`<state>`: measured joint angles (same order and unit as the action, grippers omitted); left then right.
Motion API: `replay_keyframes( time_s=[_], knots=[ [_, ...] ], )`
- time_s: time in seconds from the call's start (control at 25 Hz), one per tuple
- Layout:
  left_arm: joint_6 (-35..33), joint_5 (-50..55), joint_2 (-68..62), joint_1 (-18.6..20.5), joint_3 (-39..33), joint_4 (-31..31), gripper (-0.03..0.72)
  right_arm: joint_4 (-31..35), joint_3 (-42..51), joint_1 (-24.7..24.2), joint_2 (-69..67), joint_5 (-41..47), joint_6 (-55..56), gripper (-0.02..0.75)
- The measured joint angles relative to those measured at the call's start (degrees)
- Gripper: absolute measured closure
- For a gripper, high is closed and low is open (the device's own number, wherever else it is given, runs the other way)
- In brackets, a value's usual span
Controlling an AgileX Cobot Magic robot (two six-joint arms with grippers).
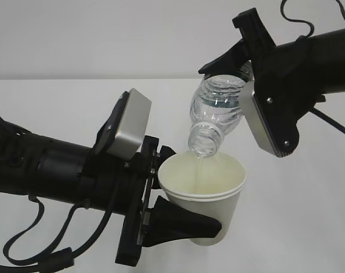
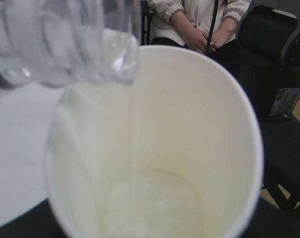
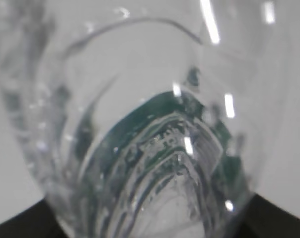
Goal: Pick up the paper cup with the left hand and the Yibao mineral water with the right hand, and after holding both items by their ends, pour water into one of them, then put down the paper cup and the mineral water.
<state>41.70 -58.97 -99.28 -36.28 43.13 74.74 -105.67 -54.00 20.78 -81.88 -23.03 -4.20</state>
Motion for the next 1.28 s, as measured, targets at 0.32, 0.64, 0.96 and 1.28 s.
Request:
replay_keyframes(
  time_s=[0.32,0.64,0.96,1.28],
  knots=[
    [0.0,0.0,0.0,0.0,0.0,0.0,0.265,0.0,0.0,0.0,0.0,0.0,-0.1,0.311],
    [0.0,0.0,0.0,0.0,0.0,0.0,0.265,0.0,0.0,0.0,0.0,0.0,-0.1,0.311],
    [0.0,0.0,0.0,0.0,0.0,0.0,0.267,0.0,0.0,0.0,0.0,0.0,-0.9,0.311],
    [0.0,0.1,0.0,0.0,0.0,0.0,0.267,0.0,0.0,0.0,0.0,0.0,-1.1,0.311]
  ],
)
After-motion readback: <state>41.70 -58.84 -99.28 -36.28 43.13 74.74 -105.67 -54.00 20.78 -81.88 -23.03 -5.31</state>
